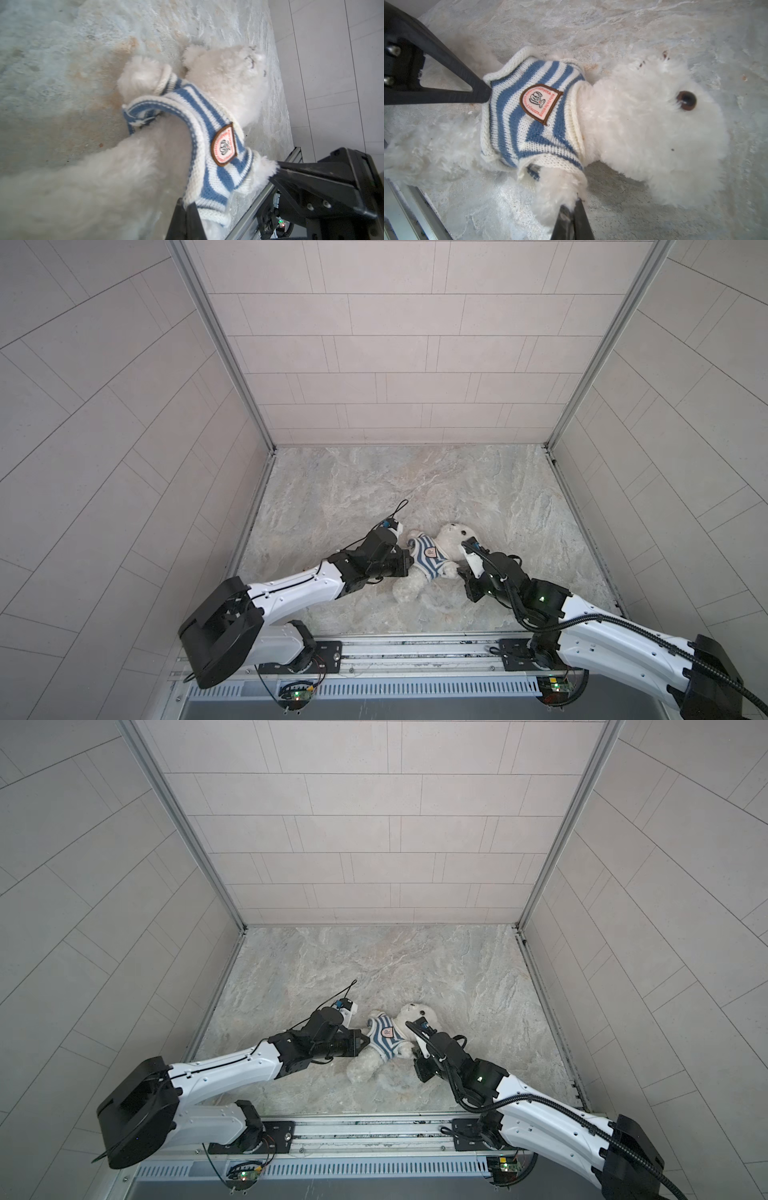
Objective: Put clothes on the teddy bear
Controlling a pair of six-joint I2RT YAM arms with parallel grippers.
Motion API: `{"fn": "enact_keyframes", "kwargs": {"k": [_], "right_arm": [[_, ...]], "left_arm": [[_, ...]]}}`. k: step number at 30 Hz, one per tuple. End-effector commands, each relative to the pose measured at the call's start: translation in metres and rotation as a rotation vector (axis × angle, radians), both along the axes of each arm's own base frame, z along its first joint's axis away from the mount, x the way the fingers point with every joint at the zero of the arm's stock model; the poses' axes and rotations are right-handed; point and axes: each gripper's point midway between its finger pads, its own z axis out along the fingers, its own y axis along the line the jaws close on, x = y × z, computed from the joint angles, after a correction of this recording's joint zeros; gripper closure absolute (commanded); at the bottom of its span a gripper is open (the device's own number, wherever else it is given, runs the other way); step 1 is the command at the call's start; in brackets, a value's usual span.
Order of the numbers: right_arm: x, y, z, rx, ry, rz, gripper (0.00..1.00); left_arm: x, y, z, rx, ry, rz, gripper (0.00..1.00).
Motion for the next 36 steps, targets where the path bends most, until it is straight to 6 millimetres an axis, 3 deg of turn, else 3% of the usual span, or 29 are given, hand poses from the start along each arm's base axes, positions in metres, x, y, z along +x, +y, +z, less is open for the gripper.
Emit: {"fn": "enact_keyframes", "kwargs": {"k": [1, 3, 5, 12, 17, 21, 27, 30, 36], "right_arm": [[-0.003, 0.021, 0.011, 0.093, -0.032, 0.089, 1.00], [-0.006, 0.030, 0.017, 0.138, -0.056, 0.140, 1.00], [-0.011, 0.035, 0.019, 0.151, -0.075, 0.186, 1.00], [-0.014, 0.033, 0.010, 0.091, -0.076, 0.220, 1.00], [-0.014, 0.029, 0.002, 0.079, -0.053, 0.199, 1.00], [-0.015, 0.024, -0.002, 0.086, -0.035, 0.164, 1.00], [-0.007, 0.006, -0.011, 0.092, 0.005, 0.024, 1.00], [-0.005, -0.001, -0.016, 0.110, 0.030, -0.041, 1.00], [-0.004, -0.011, -0.022, 0.122, 0.048, -0.110, 1.00]], "left_arm": [[-0.015, -0.002, 0.000, 0.072, -0.021, -0.054, 1.00], [-0.021, 0.002, -0.003, 0.079, -0.003, -0.050, 0.98], [-0.027, 0.009, -0.001, 0.079, 0.001, -0.048, 0.88], [-0.026, 0.024, 0.037, 0.156, -0.066, -0.089, 0.69], [-0.003, 0.020, 0.059, 0.186, -0.112, -0.096, 0.62], [0.023, 0.000, 0.071, 0.230, -0.158, -0.123, 0.54], [0.054, -0.028, 0.046, 0.290, -0.119, -0.148, 0.45], [0.050, -0.031, 0.026, 0.328, -0.095, -0.181, 0.41], [0.023, -0.017, -0.008, 0.416, -0.060, -0.209, 0.38]]}}
